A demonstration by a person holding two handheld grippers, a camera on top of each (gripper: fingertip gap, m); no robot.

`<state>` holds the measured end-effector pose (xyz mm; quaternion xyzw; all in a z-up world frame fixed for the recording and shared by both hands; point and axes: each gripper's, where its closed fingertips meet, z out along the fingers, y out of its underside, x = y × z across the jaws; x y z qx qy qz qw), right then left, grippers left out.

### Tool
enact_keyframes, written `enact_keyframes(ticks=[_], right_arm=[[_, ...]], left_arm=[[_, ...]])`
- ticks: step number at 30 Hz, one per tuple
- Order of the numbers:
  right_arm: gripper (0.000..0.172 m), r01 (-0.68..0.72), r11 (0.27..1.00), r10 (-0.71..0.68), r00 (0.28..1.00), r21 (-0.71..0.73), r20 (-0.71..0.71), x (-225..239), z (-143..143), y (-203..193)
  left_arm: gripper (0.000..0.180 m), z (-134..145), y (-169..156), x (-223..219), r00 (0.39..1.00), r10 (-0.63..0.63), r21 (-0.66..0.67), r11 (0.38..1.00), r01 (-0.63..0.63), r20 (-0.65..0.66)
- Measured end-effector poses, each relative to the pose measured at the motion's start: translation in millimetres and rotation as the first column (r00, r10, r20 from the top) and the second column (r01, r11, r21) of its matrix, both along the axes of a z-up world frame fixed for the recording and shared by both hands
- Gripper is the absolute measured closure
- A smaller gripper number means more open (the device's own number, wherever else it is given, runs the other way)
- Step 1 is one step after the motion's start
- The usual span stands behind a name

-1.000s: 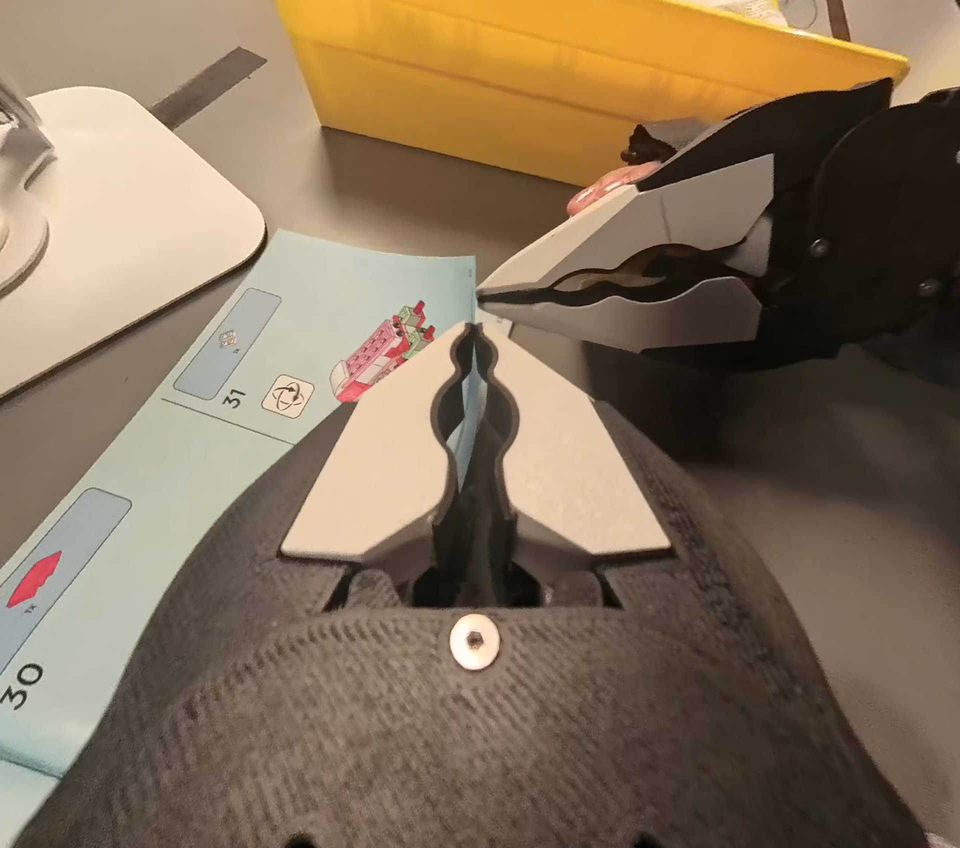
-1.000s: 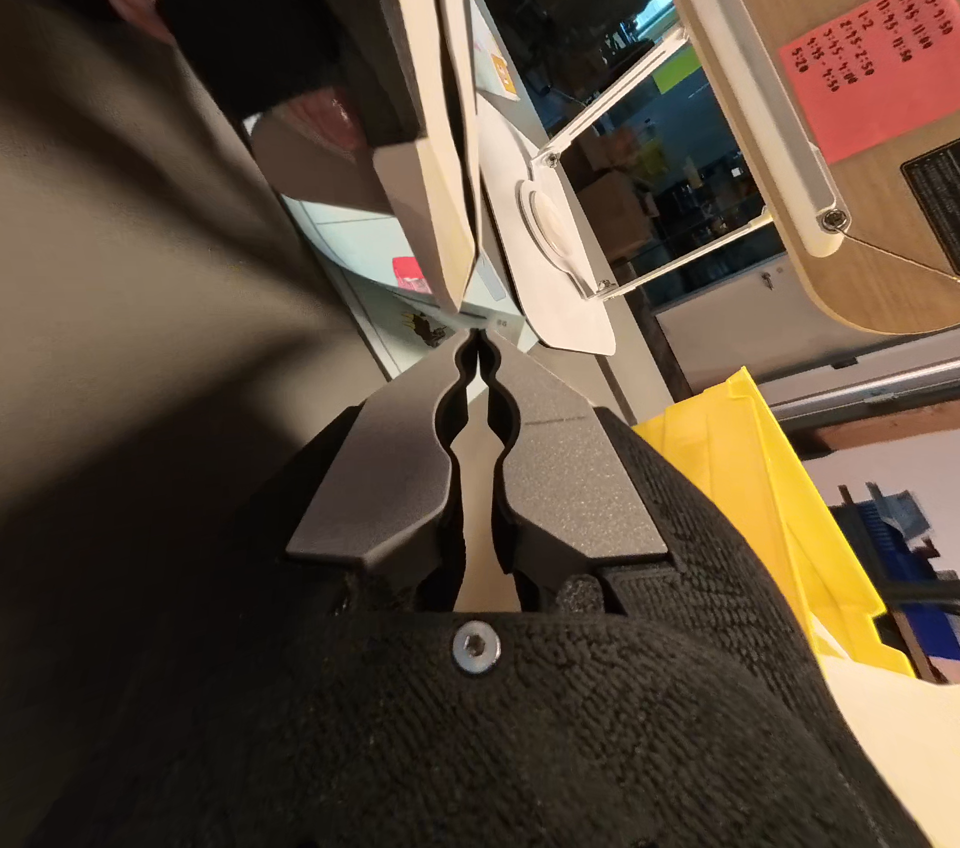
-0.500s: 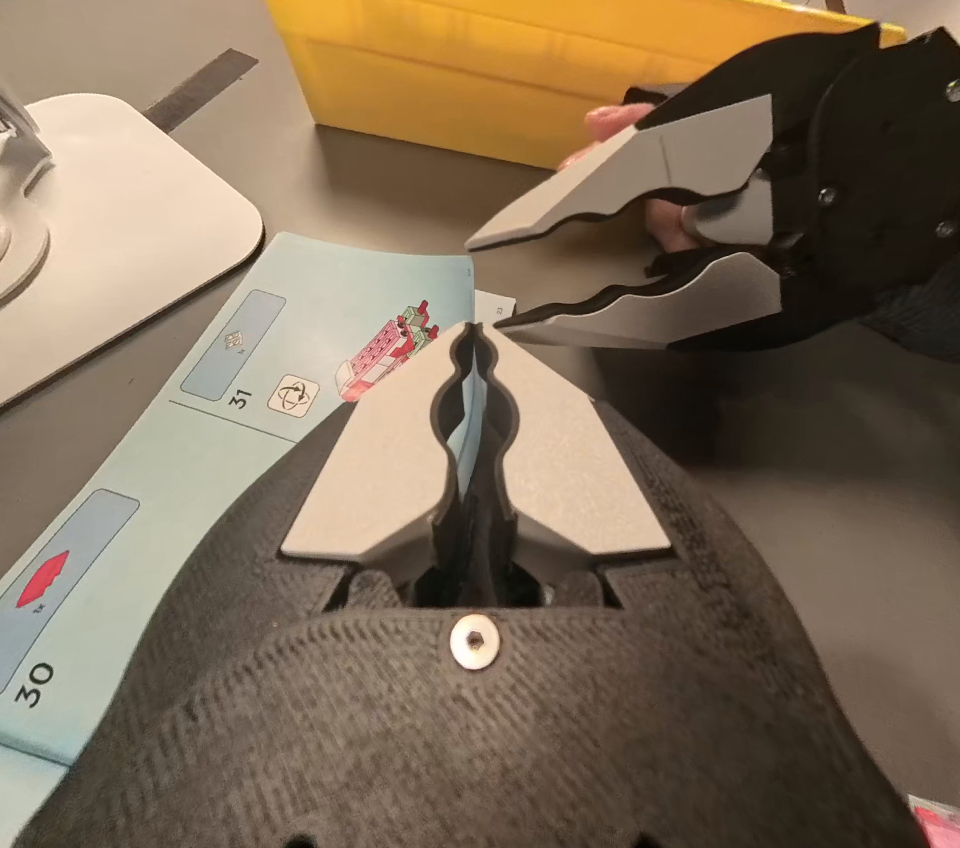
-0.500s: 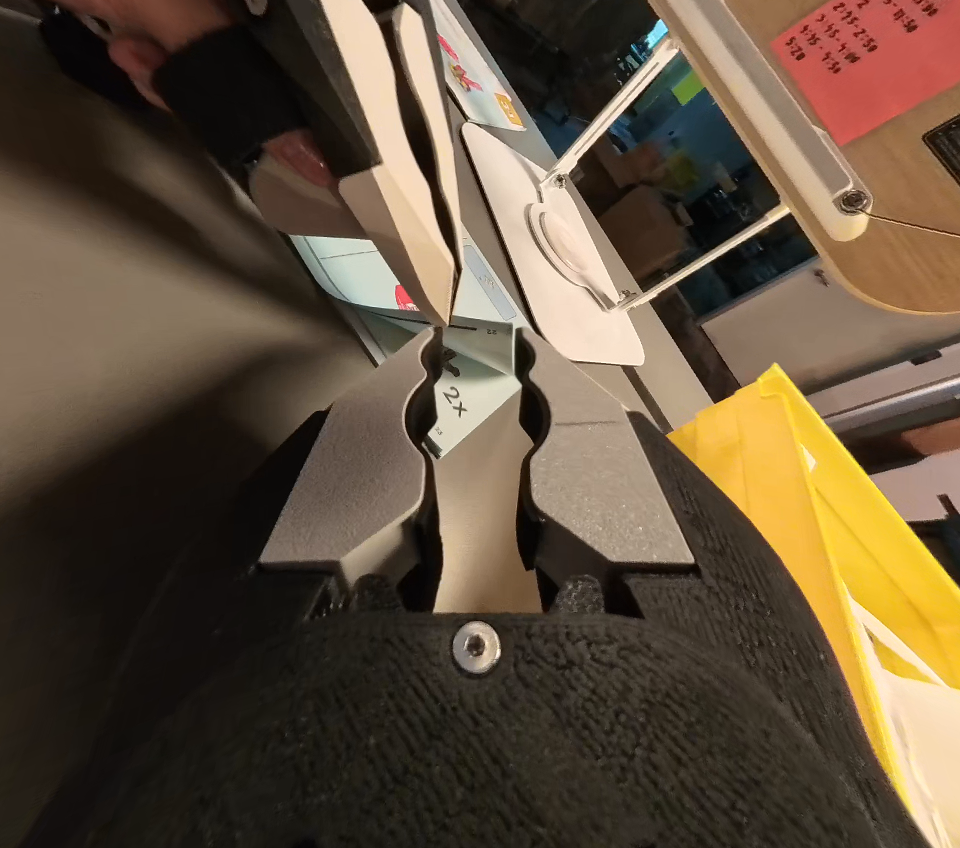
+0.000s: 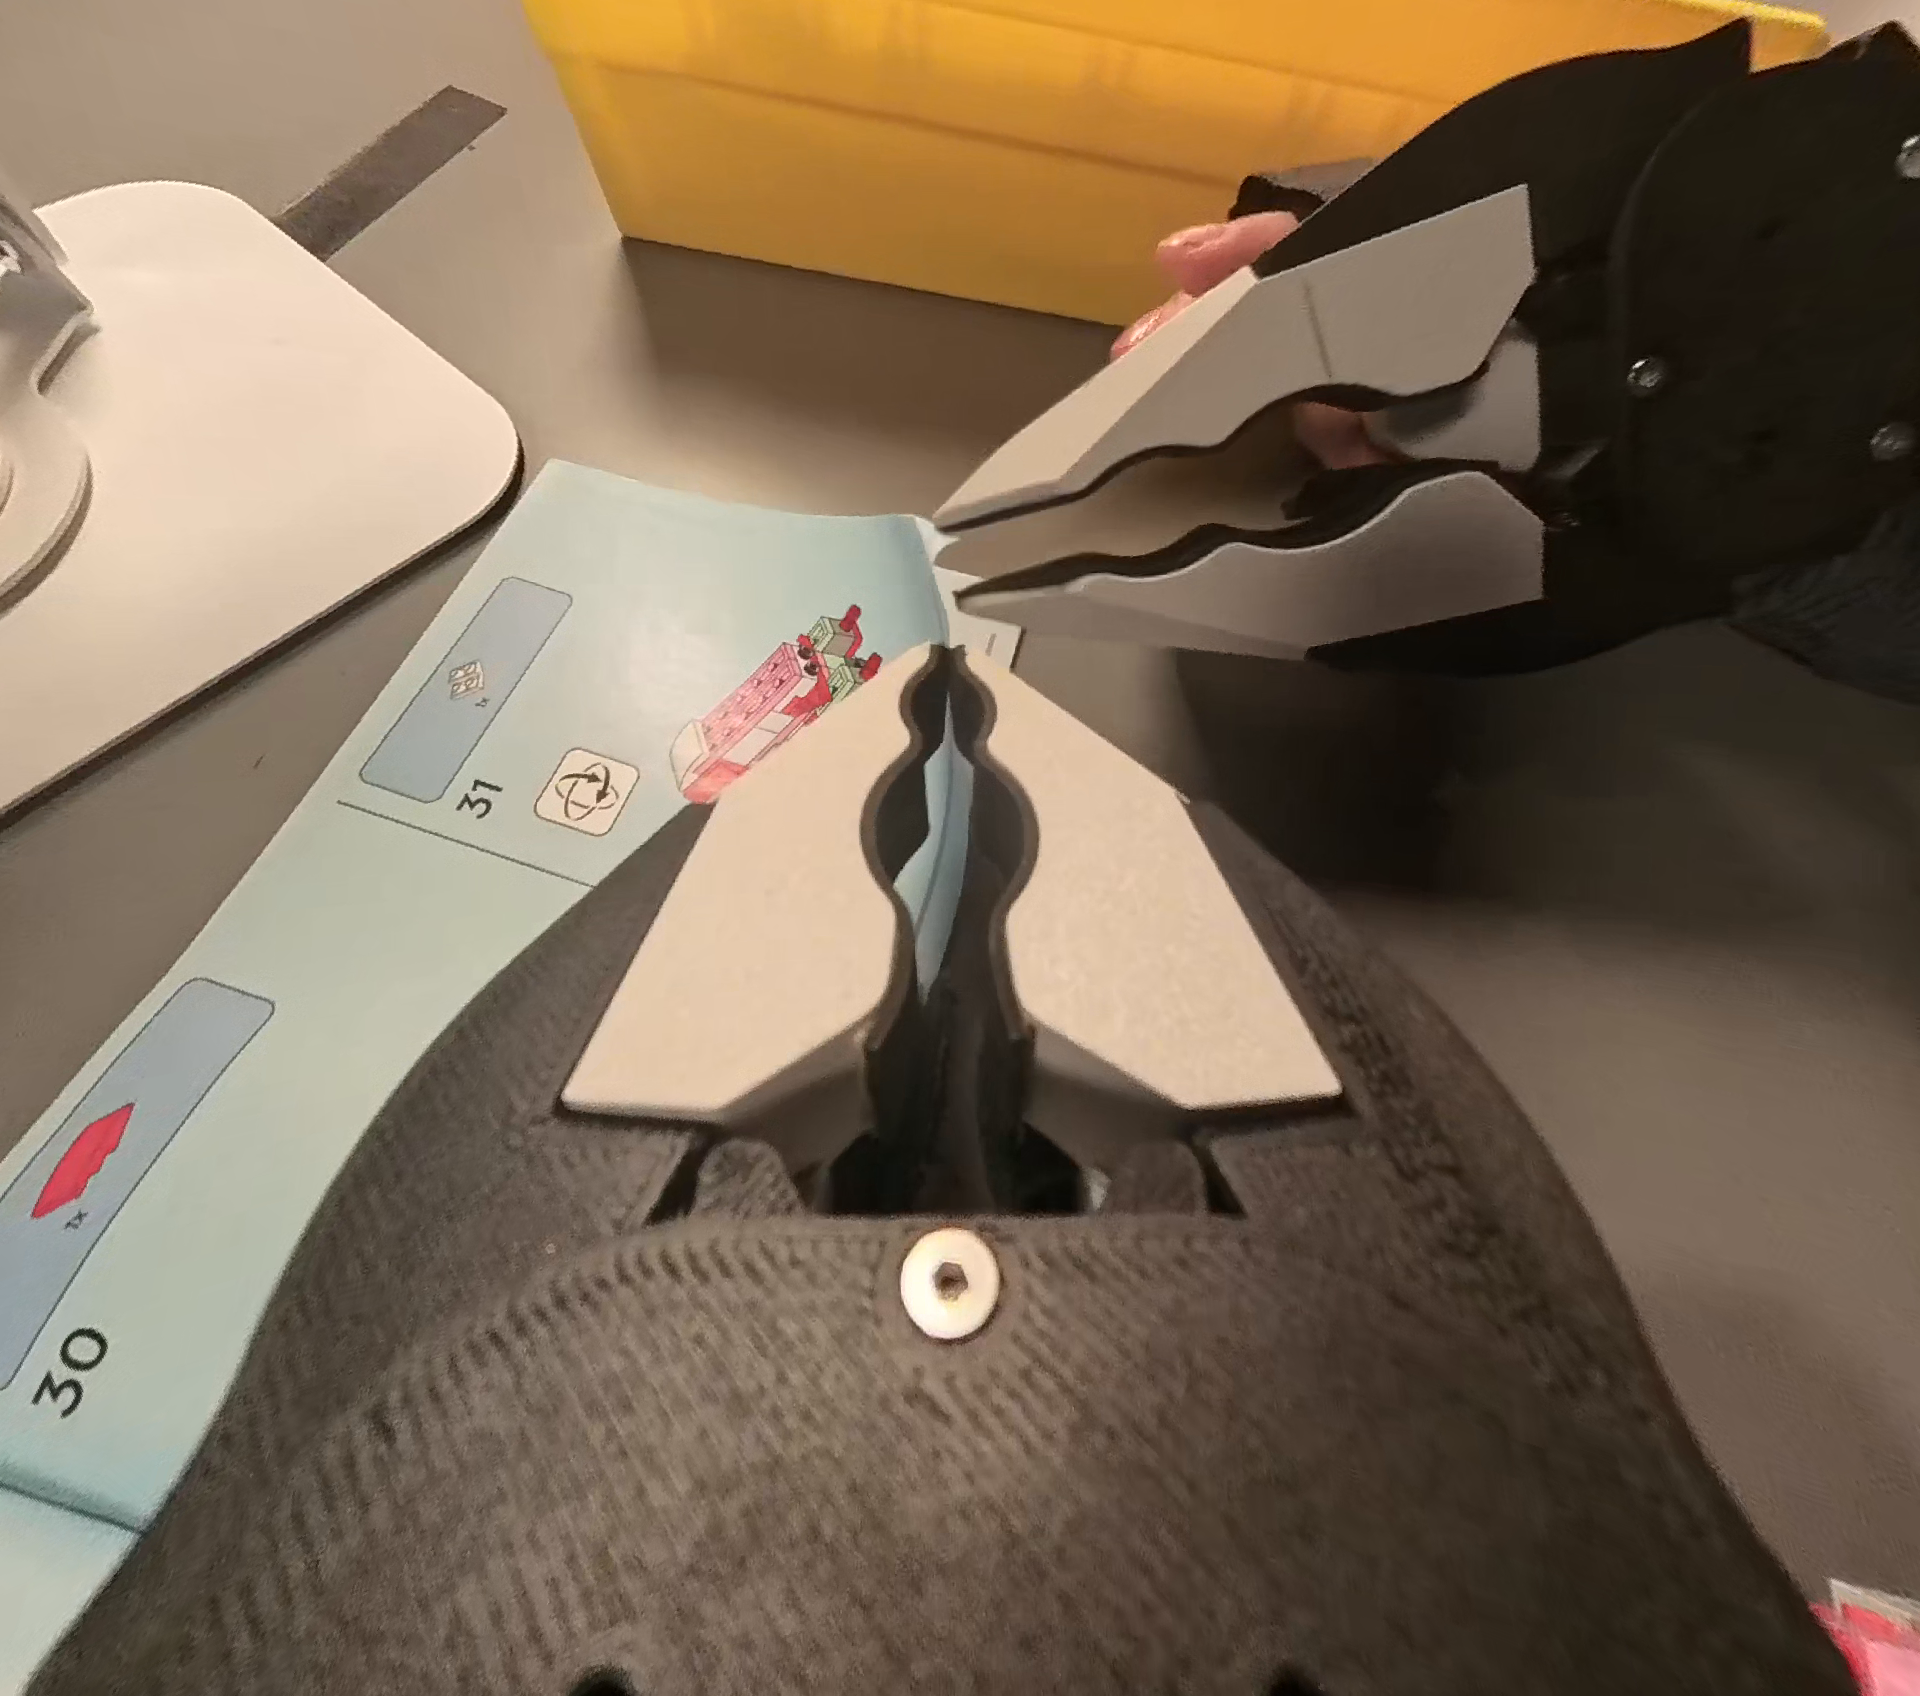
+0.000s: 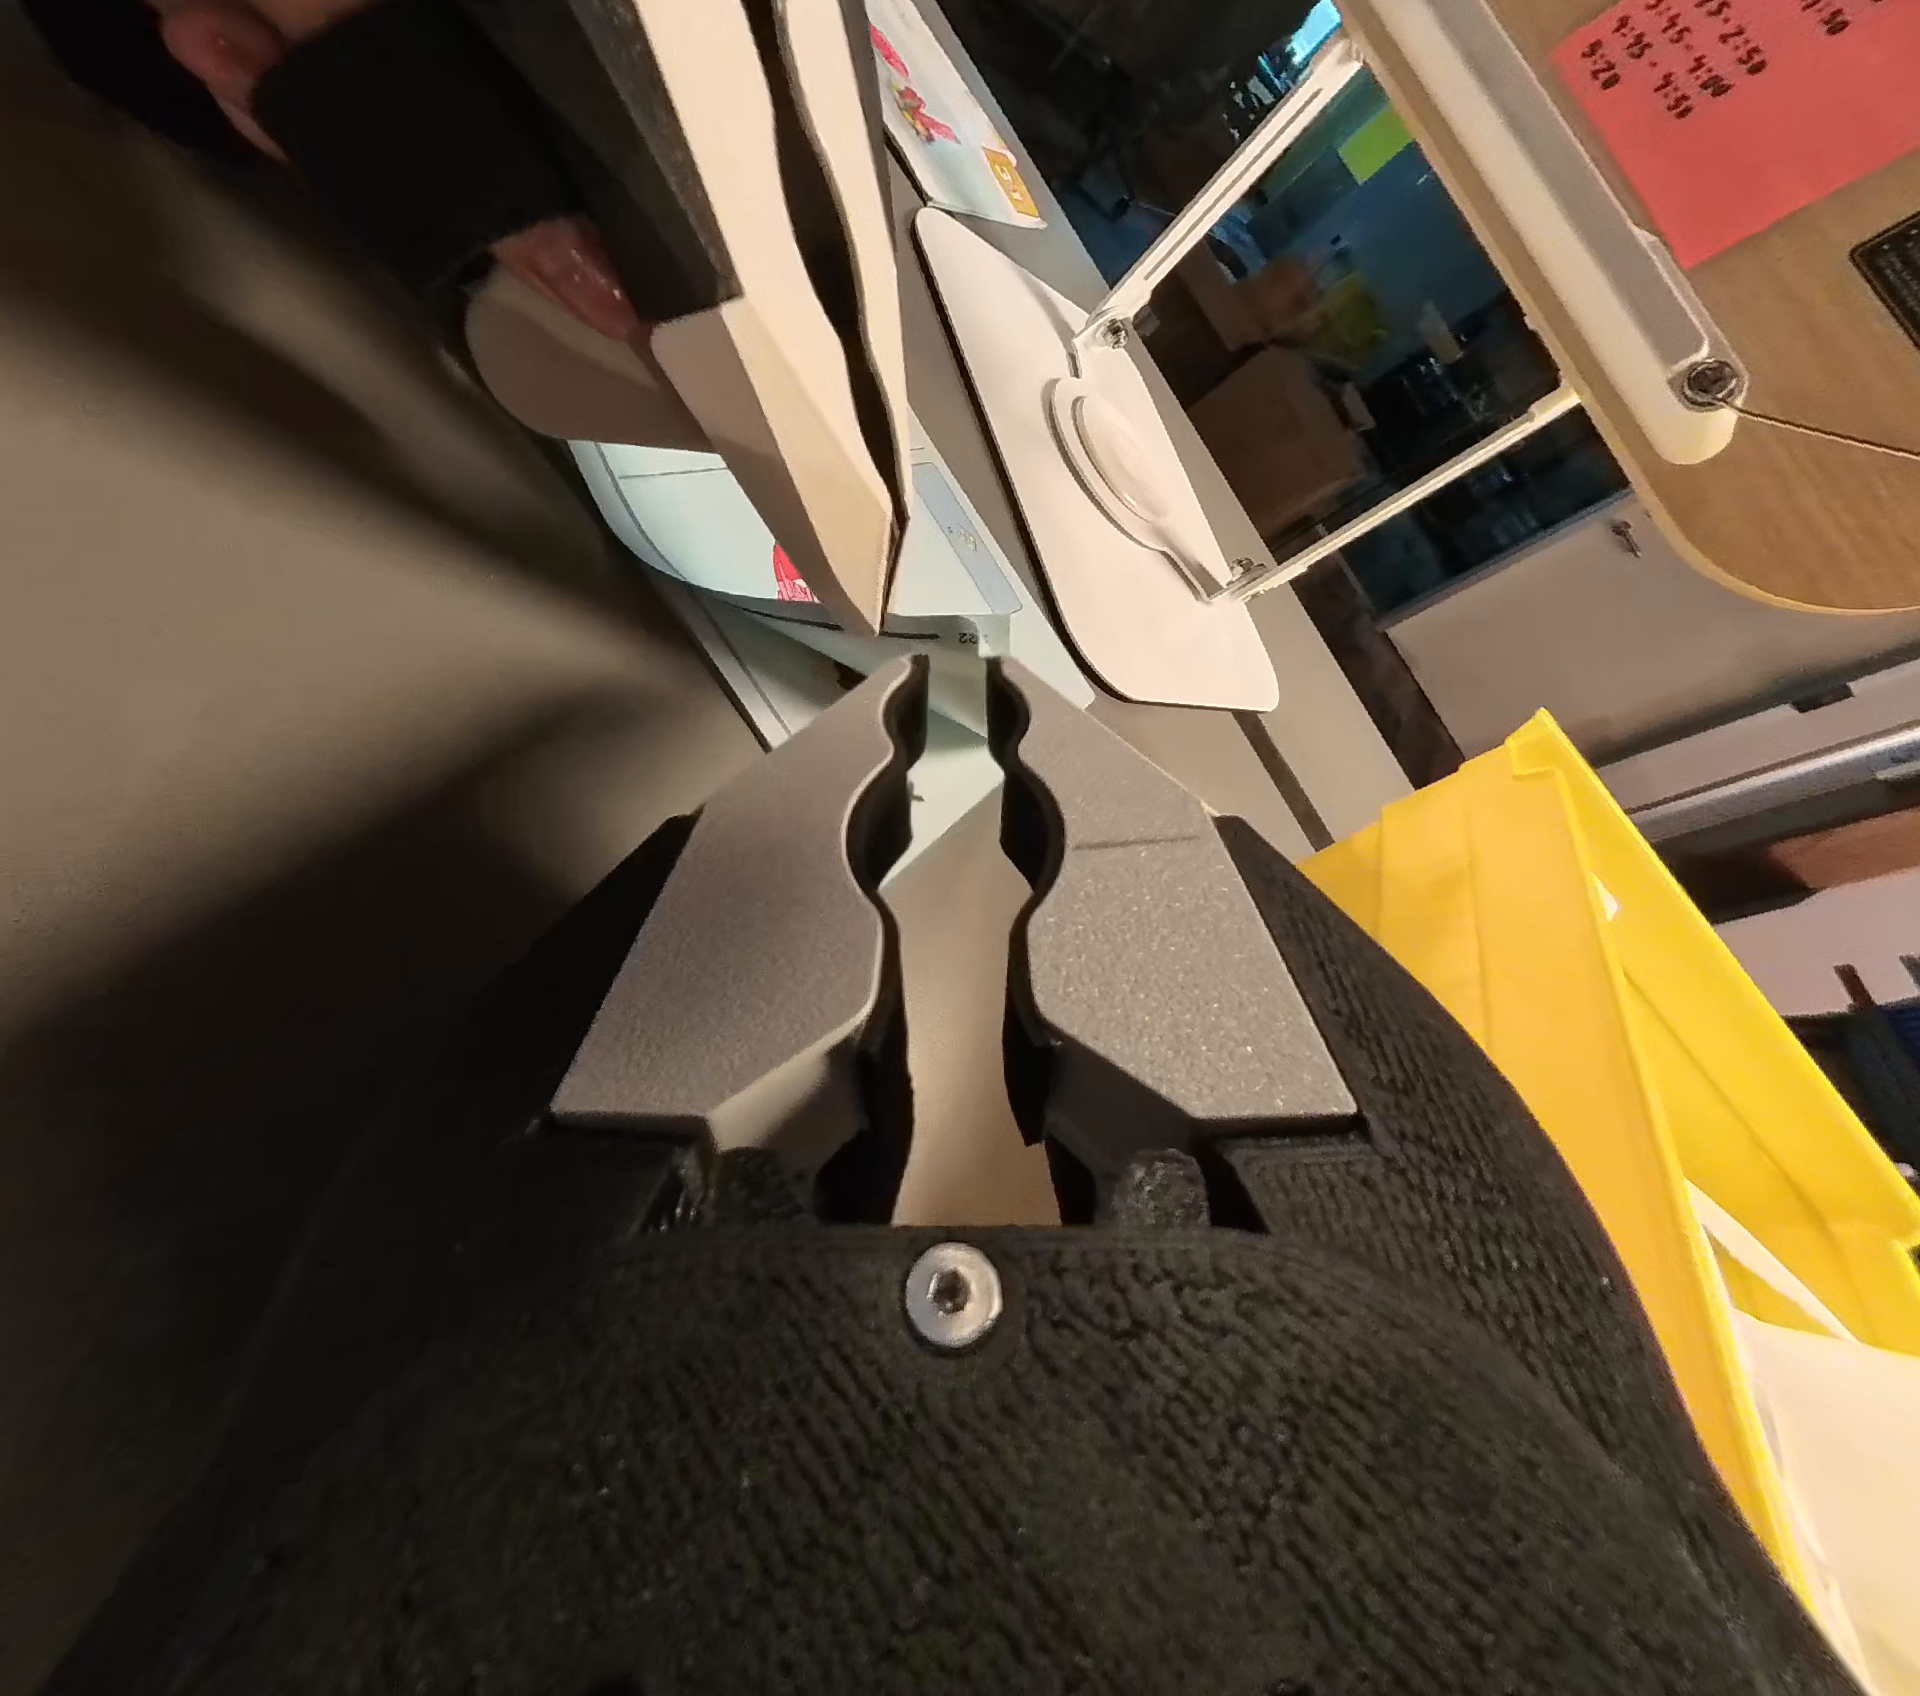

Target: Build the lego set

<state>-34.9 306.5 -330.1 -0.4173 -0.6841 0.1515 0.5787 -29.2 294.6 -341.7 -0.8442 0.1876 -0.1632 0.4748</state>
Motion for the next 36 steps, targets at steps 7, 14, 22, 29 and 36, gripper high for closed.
enact_keyframes(ticks=[7,14,22,29,36], right_arm=[[0.172,0.032,0.998,-0.033,0.999,0.058,0.016,1.6,-1.2,5.4],[0.172,0.027,0.993,-0.031,0.999,0.116,0.027,2.2,1.2,3.8],[0.172,0.009,0.994,-0.014,0.999,0.107,0.046,1.8,-1.4,0.6],[0.172,-0.01,0.994,0.009,1.0,0.108,0.01,1.4,5.0,-3.4],[0.172,-0.03,0.991,0.032,0.999,0.132,-0.01,0.7,9.6,-8.6]], left_arm=[[0.18,-6.8,-1.5,1.9,0.997,-0.021,-0.011,1.0,0.02,-0.075],[0.18,-6.1,-1.7,4.0,0.998,-0.019,-0.025,1.0,0.018,-0.051],[0.167,8.2,2.4,7.3,0.991,0.021,-0.035,0.999,-0.016,0.132],[0.18,28.7,3.1,6.4,0.914,0.03,-0.037,0.999,-0.016,0.405],[0.18,28.5,1.7,8.6,0.87,0.027,-0.081,0.997,0.015,0.493]])
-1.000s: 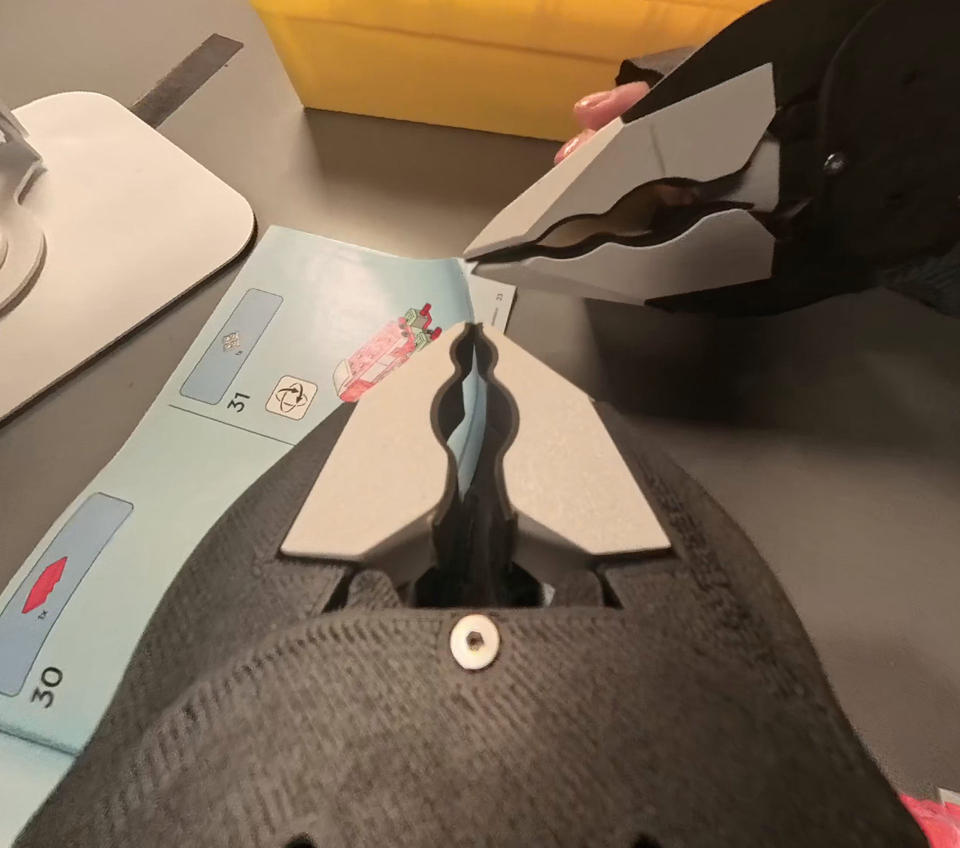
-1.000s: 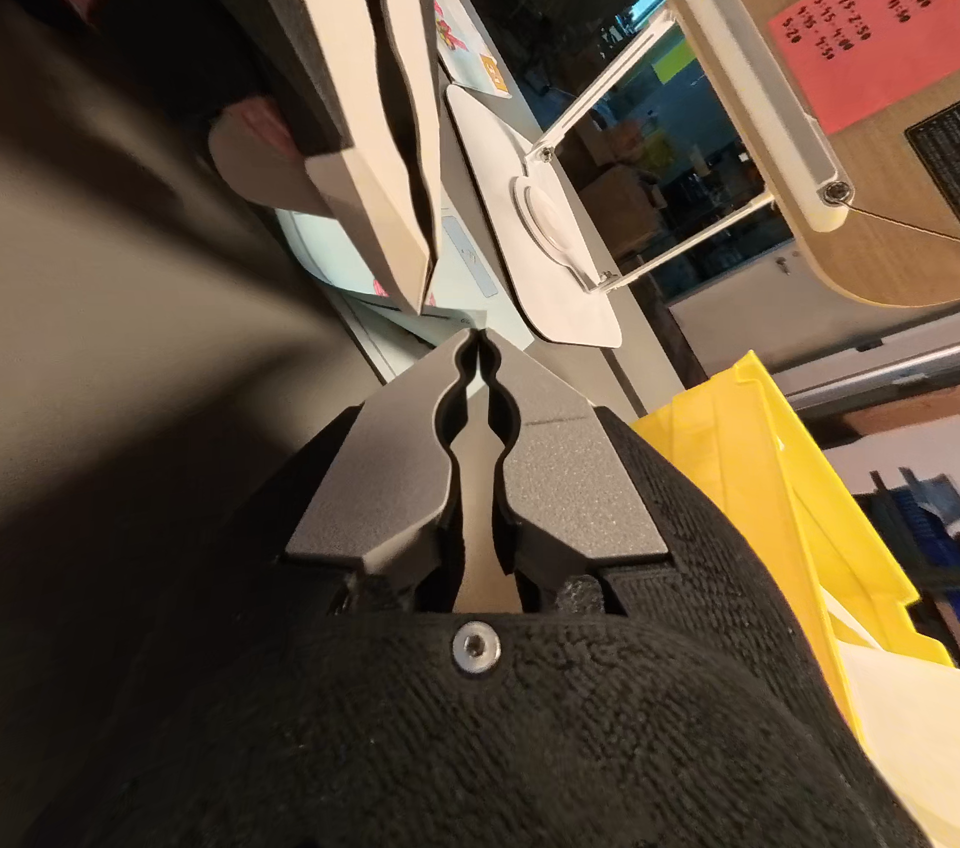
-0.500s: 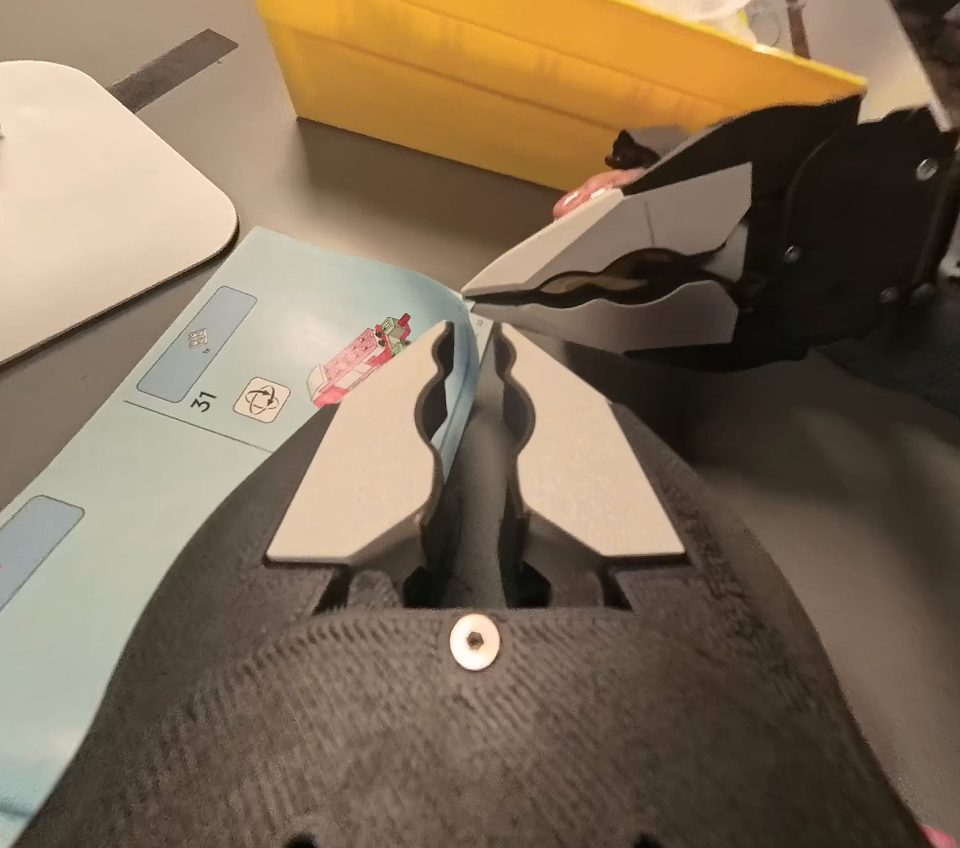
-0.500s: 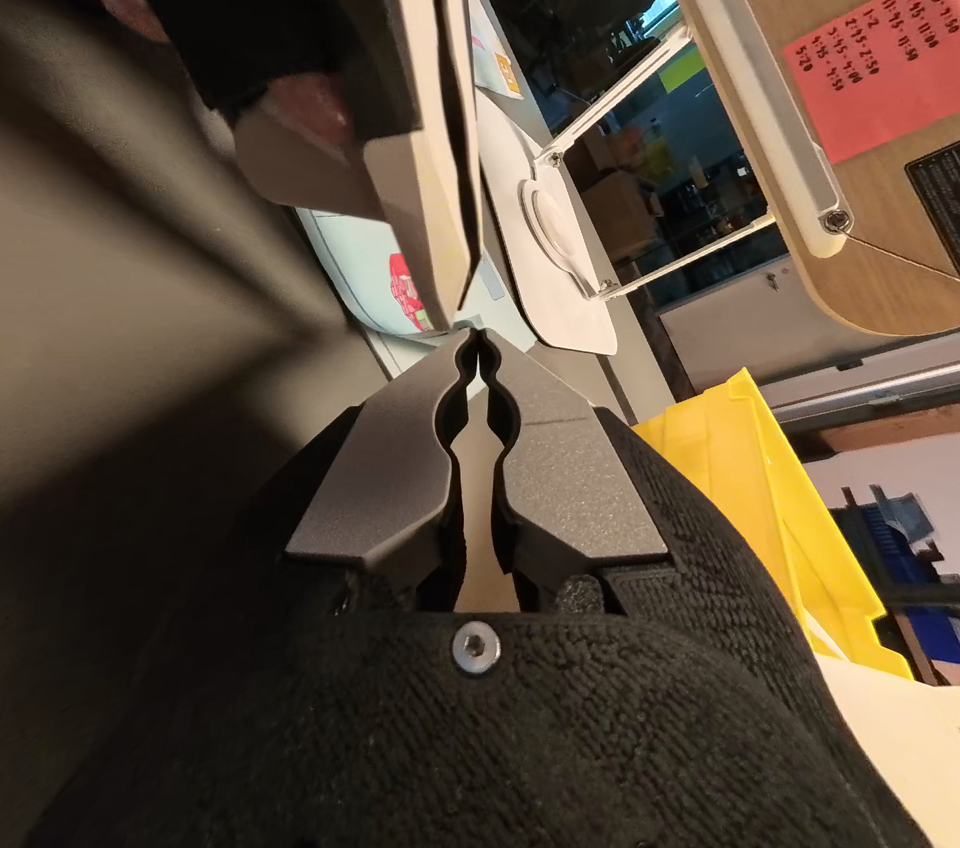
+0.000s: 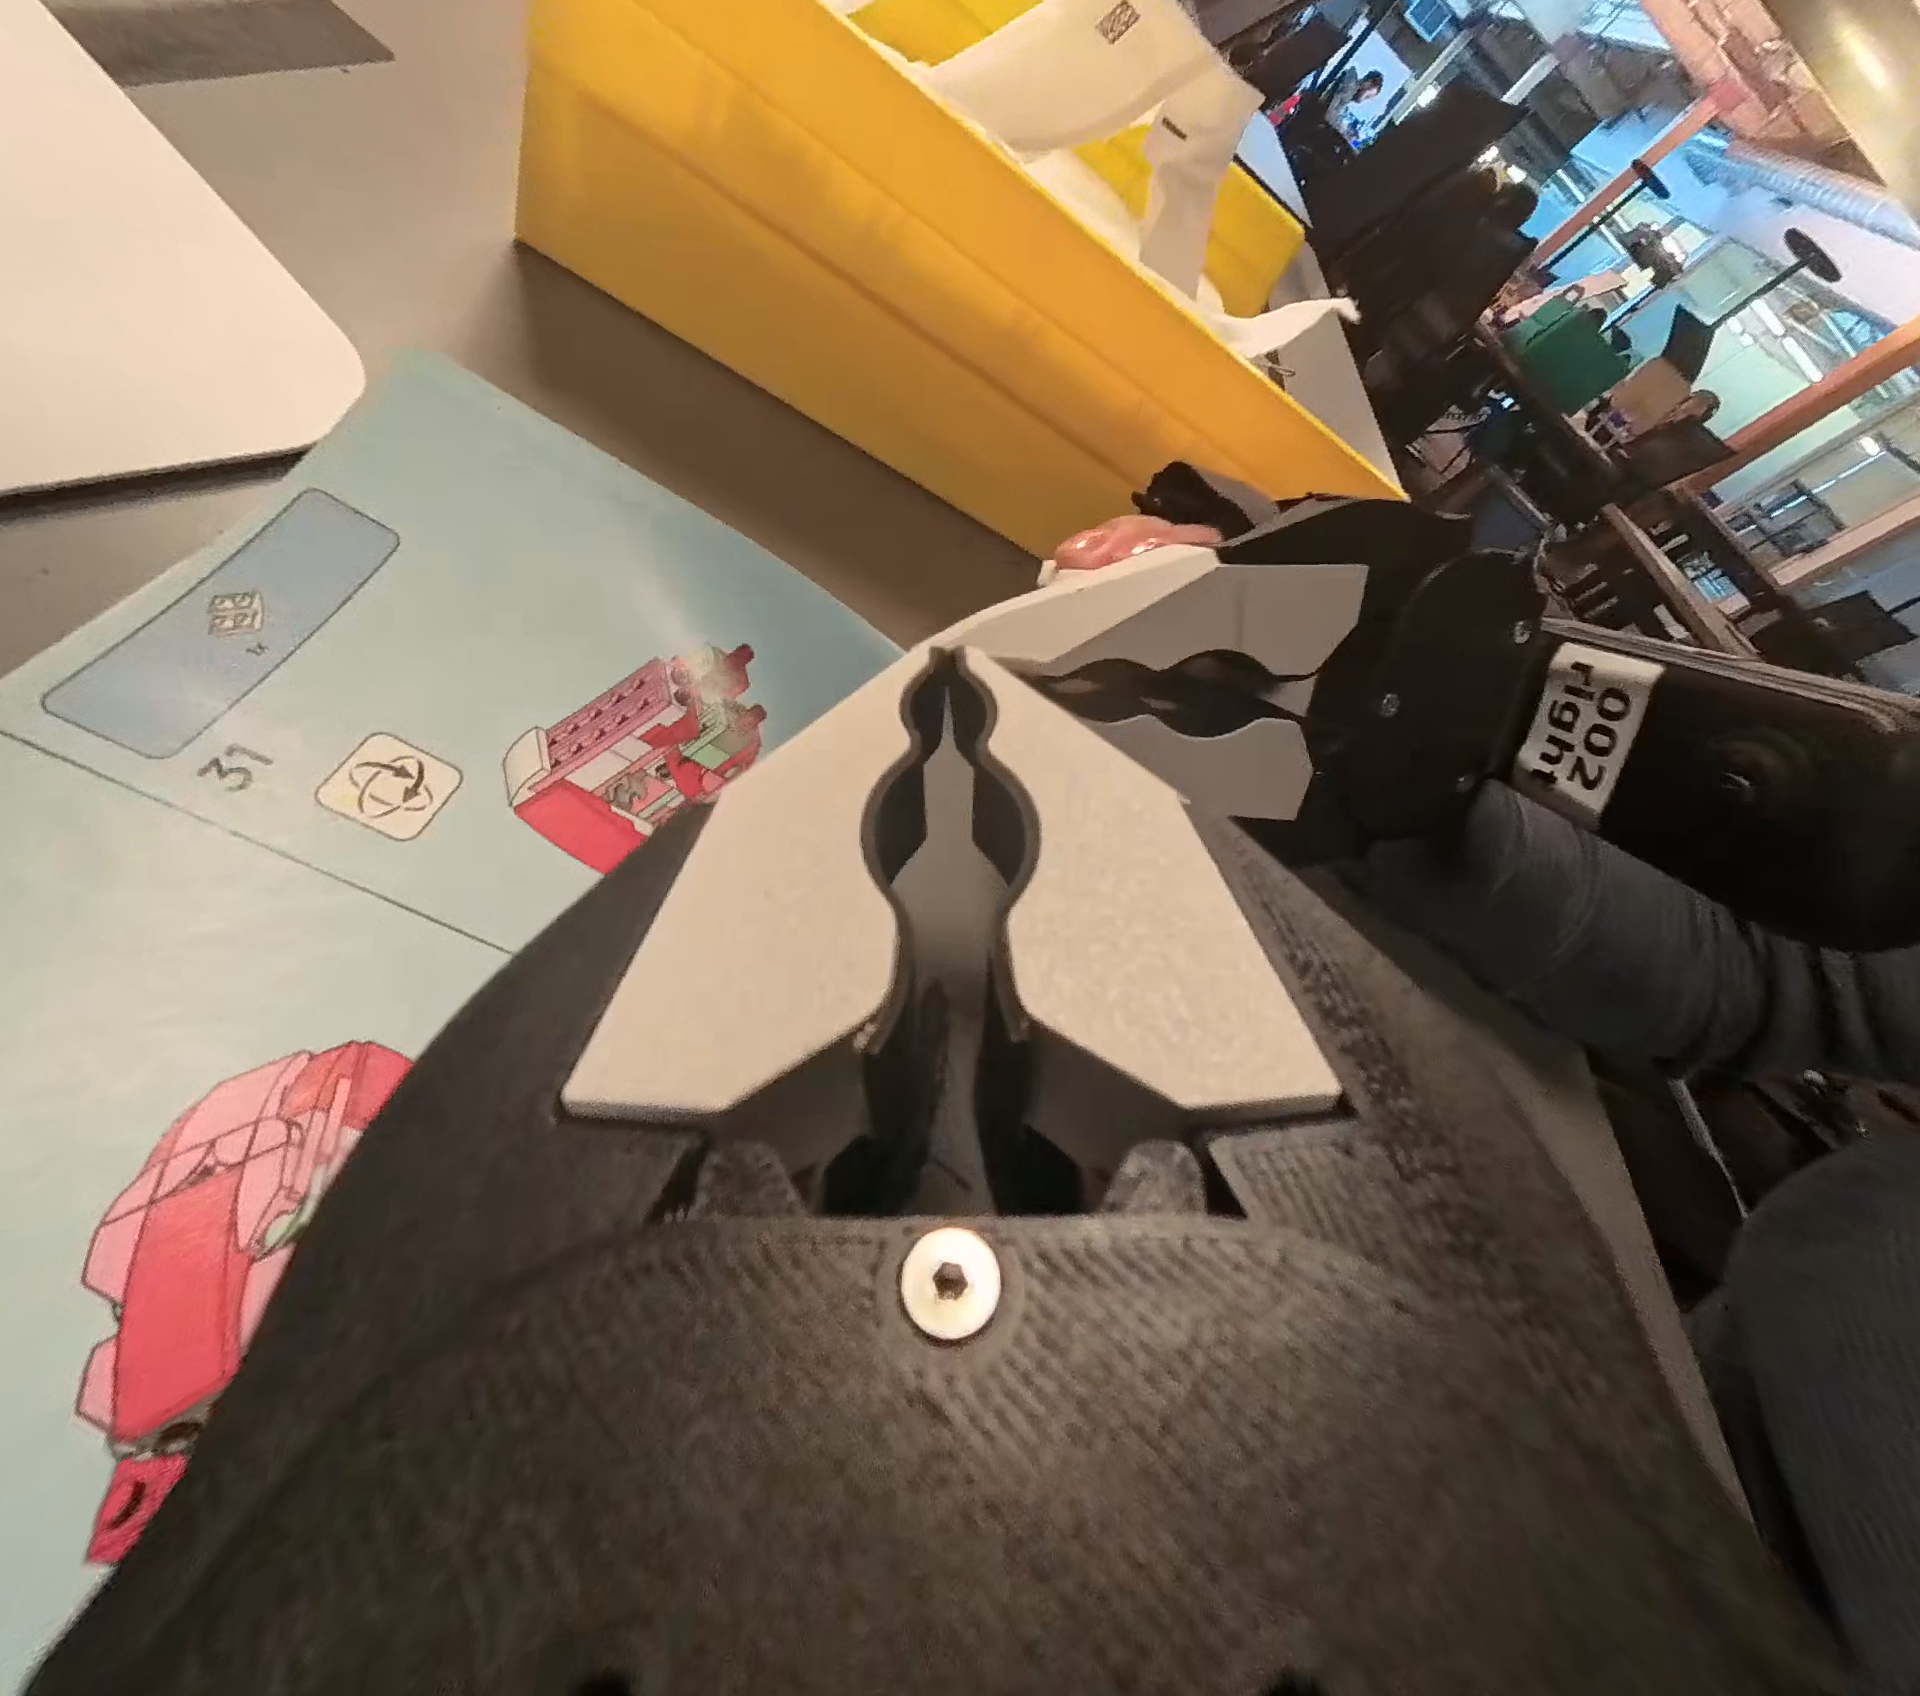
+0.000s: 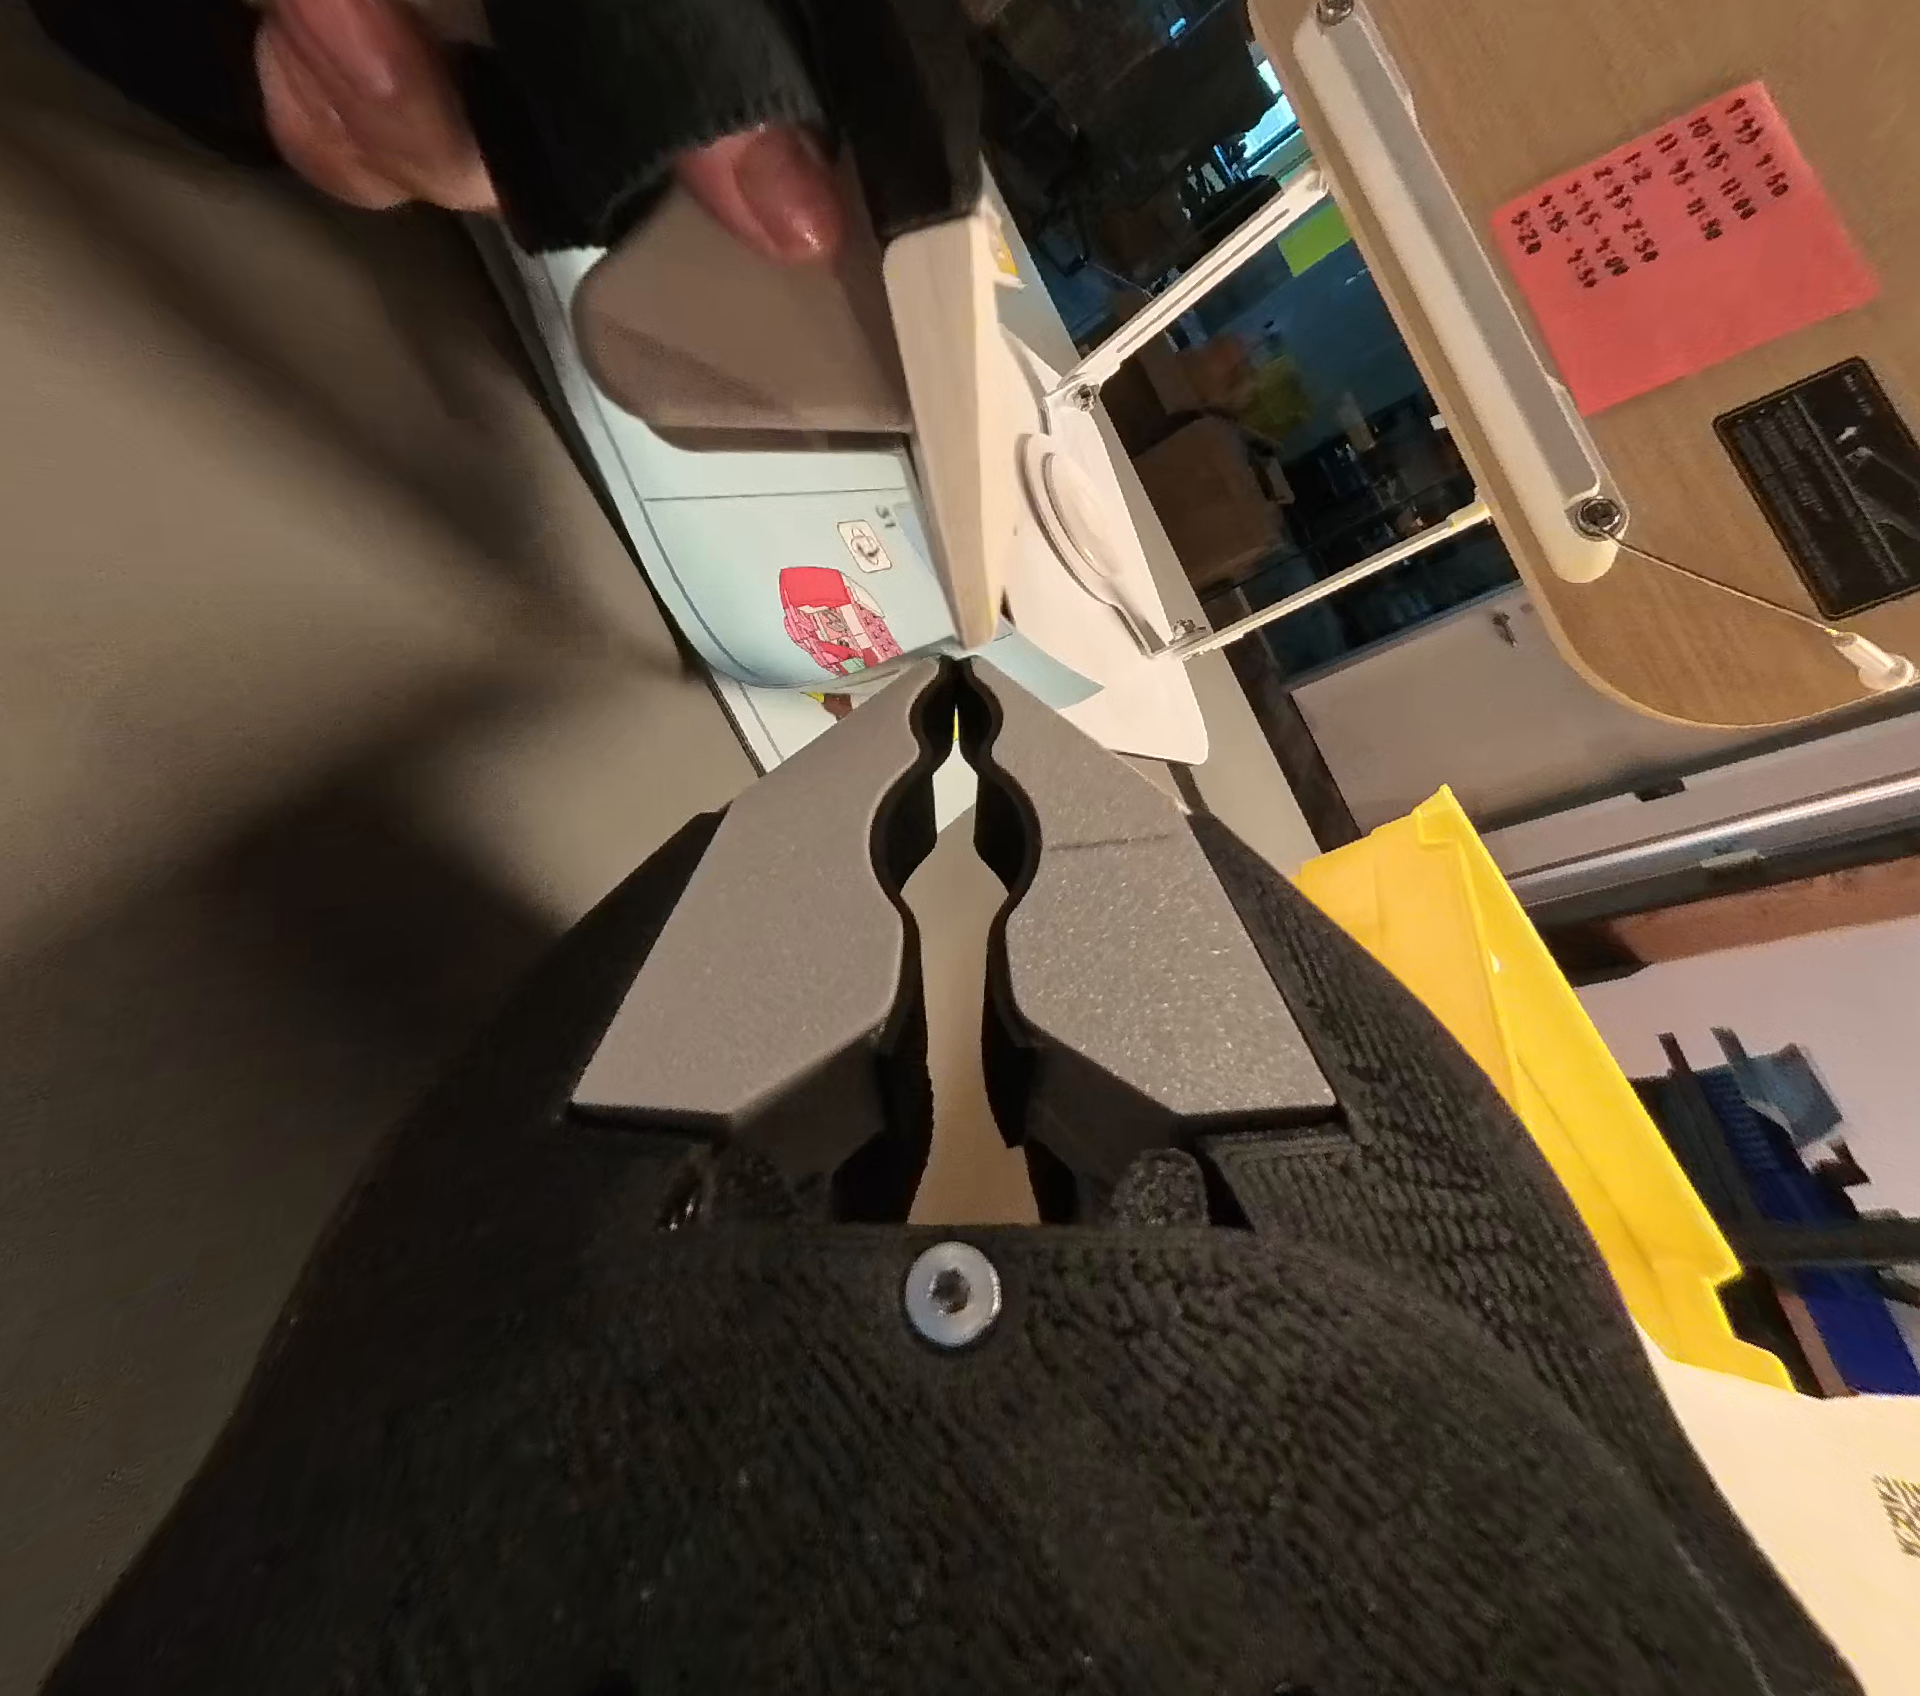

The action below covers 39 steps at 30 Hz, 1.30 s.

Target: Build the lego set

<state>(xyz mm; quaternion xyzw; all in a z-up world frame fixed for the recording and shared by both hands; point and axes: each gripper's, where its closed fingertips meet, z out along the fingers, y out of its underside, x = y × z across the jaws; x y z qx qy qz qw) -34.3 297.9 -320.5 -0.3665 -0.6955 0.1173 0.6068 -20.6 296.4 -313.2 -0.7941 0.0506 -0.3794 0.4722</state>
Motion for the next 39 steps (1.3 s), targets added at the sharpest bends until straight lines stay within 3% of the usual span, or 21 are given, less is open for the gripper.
enact_keyframes(ticks=[8,17,21,27,32,39], right_arm=[[0.172,0.002,1.0,-0.002,1.0,-0.002,0.001,-0.1,-0.8,0.4],[0.172,0.003,1.0,-0.003,1.0,-0.004,-0.007,0.1,0.8,0.5],[0.172,-0.001,1.0,0.0,1.0,-0.007,-0.021,0.0,3.2,-0.5],[0.172,-0.005,1.0,0.005,0.999,-0.009,-0.035,0.3,5.8,-1.6],[0.172,-0.005,1.0,0.005,0.999,-0.011,-0.032,0.1,5.2,-1.7],[0.172,0.001,1.0,-0.001,1.0,-0.01,-0.027,0.3,4.2,-0.7]], left_arm=[[0.18,-2.0,1.3,-4.9,0.998,0.035,0.001,0.999,-0.035,-0.048],[0.18,2.0,1.0,-4.3,1.0,0.029,0.003,1.0,-0.029,-0.008],[0.16,3.3,-2.0,2.6,0.999,-0.026,-0.011,1.0,0.027,0.048],[0.18,1.2,-1.3,-1.4,1.0,-0.008,-0.007,1.0,0.009,0.025],[0.18,1.9,-3.3,-0.3,0.997,-0.033,-0.024,0.999,0.034,0.07],[0.18,3.6,-1.4,-6.9,0.999,0.007,-0.011,1.0,-0.006,0.035]])
